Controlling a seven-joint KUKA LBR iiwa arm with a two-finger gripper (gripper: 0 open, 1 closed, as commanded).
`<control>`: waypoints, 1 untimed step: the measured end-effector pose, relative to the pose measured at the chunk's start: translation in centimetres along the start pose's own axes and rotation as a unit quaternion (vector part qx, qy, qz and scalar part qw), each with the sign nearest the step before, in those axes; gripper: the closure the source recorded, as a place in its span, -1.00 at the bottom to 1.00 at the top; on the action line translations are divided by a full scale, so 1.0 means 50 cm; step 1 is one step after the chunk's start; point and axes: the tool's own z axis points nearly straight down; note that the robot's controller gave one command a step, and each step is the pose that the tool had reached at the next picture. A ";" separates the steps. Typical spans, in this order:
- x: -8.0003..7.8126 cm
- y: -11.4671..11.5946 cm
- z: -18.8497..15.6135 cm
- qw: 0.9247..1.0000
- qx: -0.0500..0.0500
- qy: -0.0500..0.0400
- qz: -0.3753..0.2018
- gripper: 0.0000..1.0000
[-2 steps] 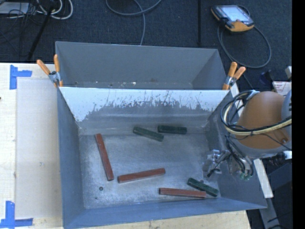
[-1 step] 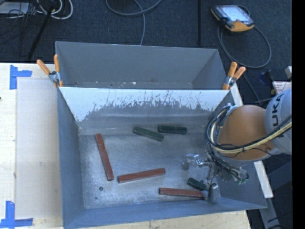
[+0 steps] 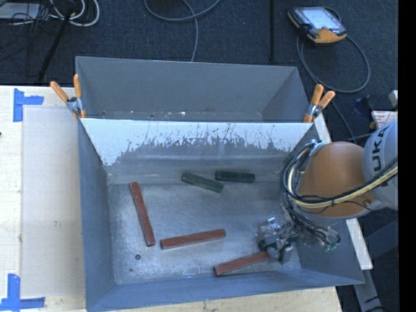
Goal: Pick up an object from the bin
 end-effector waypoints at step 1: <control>0.000 0.000 0.000 1.000 0.000 0.000 0.000 1.00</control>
Offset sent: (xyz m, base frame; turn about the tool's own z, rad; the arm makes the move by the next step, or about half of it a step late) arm 0.0060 -0.0025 0.0663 -0.0127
